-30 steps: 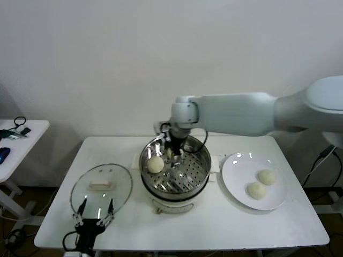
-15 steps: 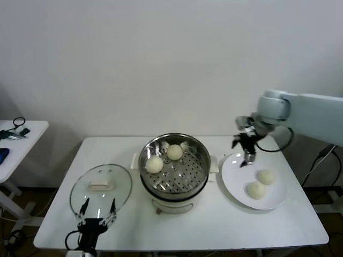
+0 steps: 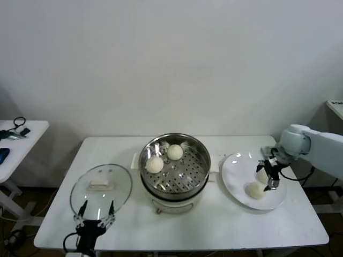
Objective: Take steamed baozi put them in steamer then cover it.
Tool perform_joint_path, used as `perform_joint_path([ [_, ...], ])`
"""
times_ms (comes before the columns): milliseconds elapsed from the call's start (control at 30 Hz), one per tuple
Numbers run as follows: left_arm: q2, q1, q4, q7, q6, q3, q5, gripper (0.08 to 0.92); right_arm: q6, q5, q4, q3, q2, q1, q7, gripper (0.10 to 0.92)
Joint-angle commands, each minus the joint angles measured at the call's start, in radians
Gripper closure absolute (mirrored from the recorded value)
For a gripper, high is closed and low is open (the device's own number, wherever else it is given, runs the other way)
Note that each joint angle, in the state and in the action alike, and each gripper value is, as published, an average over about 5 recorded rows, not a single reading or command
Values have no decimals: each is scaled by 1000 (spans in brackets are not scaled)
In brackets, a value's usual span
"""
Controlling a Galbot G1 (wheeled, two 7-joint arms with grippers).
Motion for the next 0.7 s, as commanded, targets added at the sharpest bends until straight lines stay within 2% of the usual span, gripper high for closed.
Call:
perform_joint_path([
  [33, 0, 1, 0, 0, -1, -1, 1, 177, -6, -89, -63, 209, -13, -243, 32, 203],
  [333, -1, 3, 1, -2, -2, 1, 1, 177, -8, -85, -91, 264, 31, -269, 62, 209],
  [700, -4, 0, -2, -3, -2, 3, 1, 177, -10, -85, -84, 251, 32, -254, 26, 291],
])
